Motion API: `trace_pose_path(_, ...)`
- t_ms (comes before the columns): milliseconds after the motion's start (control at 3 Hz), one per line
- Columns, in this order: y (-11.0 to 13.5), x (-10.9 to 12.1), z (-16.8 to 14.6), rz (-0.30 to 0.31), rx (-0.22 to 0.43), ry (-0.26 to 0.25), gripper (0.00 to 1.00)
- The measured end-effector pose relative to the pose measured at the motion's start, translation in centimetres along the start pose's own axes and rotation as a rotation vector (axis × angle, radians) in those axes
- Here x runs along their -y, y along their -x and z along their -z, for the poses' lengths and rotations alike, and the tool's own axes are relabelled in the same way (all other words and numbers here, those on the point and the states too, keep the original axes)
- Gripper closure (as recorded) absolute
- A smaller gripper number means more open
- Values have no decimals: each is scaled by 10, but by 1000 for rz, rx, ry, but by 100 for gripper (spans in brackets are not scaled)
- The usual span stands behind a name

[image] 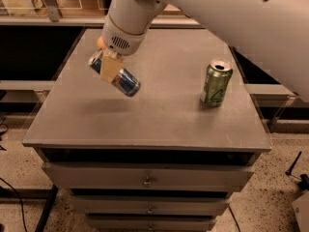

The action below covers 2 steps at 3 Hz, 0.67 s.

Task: Knock redbull can over

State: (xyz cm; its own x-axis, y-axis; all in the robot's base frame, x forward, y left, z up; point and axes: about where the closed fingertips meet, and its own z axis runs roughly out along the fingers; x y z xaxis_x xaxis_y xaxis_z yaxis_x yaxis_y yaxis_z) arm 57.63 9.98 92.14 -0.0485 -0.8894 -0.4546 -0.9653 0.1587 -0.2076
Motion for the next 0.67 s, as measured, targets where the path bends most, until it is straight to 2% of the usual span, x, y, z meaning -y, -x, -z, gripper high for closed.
trace_pose_path(333,-29,-16,-13,25,-230,46,100)
trace_pose_path(667,-61,-29,-4,15,-446,55,100)
